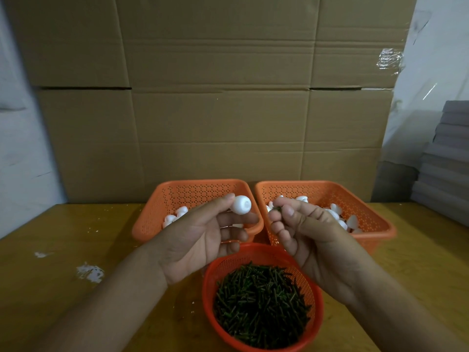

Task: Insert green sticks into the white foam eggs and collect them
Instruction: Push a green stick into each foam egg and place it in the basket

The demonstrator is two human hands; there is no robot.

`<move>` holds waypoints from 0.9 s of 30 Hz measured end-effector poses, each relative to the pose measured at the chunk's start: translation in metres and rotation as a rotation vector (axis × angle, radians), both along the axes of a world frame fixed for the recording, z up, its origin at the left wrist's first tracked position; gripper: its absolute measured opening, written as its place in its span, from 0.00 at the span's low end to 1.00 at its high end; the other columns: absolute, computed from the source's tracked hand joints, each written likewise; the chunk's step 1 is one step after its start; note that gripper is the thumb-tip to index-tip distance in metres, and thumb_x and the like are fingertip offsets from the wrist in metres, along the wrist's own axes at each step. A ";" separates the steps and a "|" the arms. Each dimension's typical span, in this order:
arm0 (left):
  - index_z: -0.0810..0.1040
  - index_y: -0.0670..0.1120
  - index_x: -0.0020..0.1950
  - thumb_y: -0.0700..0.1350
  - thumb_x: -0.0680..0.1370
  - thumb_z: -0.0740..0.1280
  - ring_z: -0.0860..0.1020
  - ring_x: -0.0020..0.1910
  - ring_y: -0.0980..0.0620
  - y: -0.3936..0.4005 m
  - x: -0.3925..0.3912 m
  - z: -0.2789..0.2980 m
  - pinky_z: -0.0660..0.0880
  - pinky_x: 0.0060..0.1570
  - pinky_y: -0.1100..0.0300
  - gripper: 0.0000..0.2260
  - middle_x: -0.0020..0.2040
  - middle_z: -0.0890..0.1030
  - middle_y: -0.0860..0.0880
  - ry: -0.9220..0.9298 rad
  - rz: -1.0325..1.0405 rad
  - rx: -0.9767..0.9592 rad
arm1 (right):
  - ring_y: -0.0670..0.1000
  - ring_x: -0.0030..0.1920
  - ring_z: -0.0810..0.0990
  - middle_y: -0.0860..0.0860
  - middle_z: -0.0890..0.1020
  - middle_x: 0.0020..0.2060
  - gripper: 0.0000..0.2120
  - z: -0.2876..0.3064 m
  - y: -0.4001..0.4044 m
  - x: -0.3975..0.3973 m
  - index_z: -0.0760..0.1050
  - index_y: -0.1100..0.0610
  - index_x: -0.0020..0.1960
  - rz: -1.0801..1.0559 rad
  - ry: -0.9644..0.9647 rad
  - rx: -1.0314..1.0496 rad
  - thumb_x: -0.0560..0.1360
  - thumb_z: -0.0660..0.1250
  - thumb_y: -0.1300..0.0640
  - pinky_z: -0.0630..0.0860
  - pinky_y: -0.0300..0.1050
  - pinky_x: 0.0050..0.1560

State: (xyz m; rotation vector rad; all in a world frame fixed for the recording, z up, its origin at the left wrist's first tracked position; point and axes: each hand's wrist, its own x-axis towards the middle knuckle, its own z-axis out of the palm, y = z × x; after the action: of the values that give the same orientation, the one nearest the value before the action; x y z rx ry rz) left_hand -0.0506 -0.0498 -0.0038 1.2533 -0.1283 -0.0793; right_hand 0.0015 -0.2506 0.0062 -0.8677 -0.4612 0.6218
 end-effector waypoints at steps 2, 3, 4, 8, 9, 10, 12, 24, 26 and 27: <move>0.78 0.42 0.61 0.56 0.73 0.71 0.80 0.38 0.54 -0.001 0.001 0.000 0.77 0.37 0.61 0.23 0.49 0.84 0.46 0.028 -0.014 -0.034 | 0.46 0.32 0.82 0.55 0.83 0.35 0.09 0.002 0.001 0.000 0.86 0.60 0.40 0.010 0.055 0.028 0.70 0.67 0.60 0.79 0.34 0.30; 0.78 0.43 0.60 0.56 0.73 0.71 0.79 0.37 0.54 -0.001 0.001 0.000 0.77 0.36 0.61 0.22 0.47 0.84 0.47 0.037 -0.019 -0.048 | 0.45 0.31 0.81 0.53 0.82 0.34 0.09 0.002 0.002 -0.001 0.85 0.59 0.38 0.010 0.050 0.013 0.71 0.67 0.57 0.78 0.34 0.29; 0.78 0.43 0.59 0.56 0.73 0.72 0.79 0.36 0.54 -0.001 0.001 0.000 0.77 0.36 0.61 0.21 0.46 0.83 0.47 0.043 -0.026 -0.061 | 0.44 0.30 0.79 0.52 0.81 0.33 0.11 0.002 0.003 -0.001 0.85 0.57 0.37 0.001 0.023 -0.025 0.72 0.67 0.54 0.77 0.34 0.27; 0.77 0.42 0.57 0.53 0.75 0.71 0.76 0.34 0.55 0.000 0.000 0.000 0.77 0.35 0.61 0.17 0.42 0.79 0.48 0.049 -0.042 -0.102 | 0.45 0.28 0.74 0.50 0.76 0.29 0.18 -0.002 0.004 -0.002 0.76 0.53 0.32 -0.072 -0.114 -0.223 0.77 0.63 0.45 0.72 0.36 0.26; 0.78 0.42 0.57 0.52 0.76 0.71 0.76 0.35 0.55 0.000 -0.001 0.000 0.76 0.36 0.61 0.16 0.43 0.79 0.48 0.046 -0.039 -0.104 | 0.46 0.28 0.73 0.51 0.75 0.30 0.17 -0.003 0.004 -0.003 0.75 0.54 0.33 -0.083 -0.148 -0.238 0.77 0.63 0.46 0.72 0.37 0.26; 0.79 0.43 0.56 0.52 0.76 0.71 0.76 0.35 0.54 0.001 -0.001 0.000 0.76 0.36 0.61 0.15 0.43 0.79 0.47 0.040 -0.033 -0.100 | 0.46 0.29 0.73 0.52 0.75 0.31 0.16 -0.003 0.003 -0.003 0.75 0.55 0.35 -0.097 -0.203 -0.247 0.76 0.63 0.47 0.72 0.38 0.27; 0.83 0.44 0.54 0.50 0.75 0.72 0.77 0.36 0.54 0.000 -0.002 0.000 0.77 0.37 0.61 0.12 0.44 0.80 0.47 0.011 -0.015 -0.063 | 0.47 0.32 0.74 0.53 0.76 0.32 0.13 -0.004 0.002 -0.003 0.75 0.59 0.39 -0.181 -0.381 -0.298 0.78 0.64 0.52 0.73 0.38 0.30; 0.83 0.51 0.55 0.49 0.73 0.75 0.80 0.43 0.53 -0.005 -0.006 0.000 0.78 0.43 0.62 0.11 0.58 0.83 0.37 -0.133 0.150 0.277 | 0.43 0.37 0.83 0.39 0.84 0.34 0.10 -0.012 -0.010 0.011 0.81 0.43 0.41 -0.736 -1.047 -0.609 0.75 0.73 0.58 0.79 0.40 0.37; 0.83 0.51 0.55 0.49 0.74 0.75 0.80 0.44 0.53 -0.005 -0.006 -0.001 0.78 0.45 0.62 0.10 0.57 0.83 0.37 -0.143 0.162 0.312 | 0.42 0.37 0.83 0.38 0.84 0.35 0.12 -0.012 -0.010 0.011 0.80 0.42 0.40 -0.752 -1.084 -0.607 0.74 0.73 0.59 0.76 0.37 0.36; 0.83 0.51 0.56 0.48 0.75 0.74 0.81 0.44 0.52 -0.005 -0.006 -0.001 0.78 0.45 0.61 0.11 0.57 0.83 0.38 -0.146 0.169 0.327 | 0.42 0.36 0.83 0.38 0.84 0.35 0.13 -0.011 -0.010 0.011 0.80 0.41 0.40 -0.754 -1.093 -0.610 0.75 0.73 0.60 0.76 0.37 0.36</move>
State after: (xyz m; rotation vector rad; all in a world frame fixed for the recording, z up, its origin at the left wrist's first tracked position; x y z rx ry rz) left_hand -0.0565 -0.0550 -0.0053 1.5915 -0.1388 0.1437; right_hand 0.0123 -0.2608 -0.0053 -1.8365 -0.8619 -0.5147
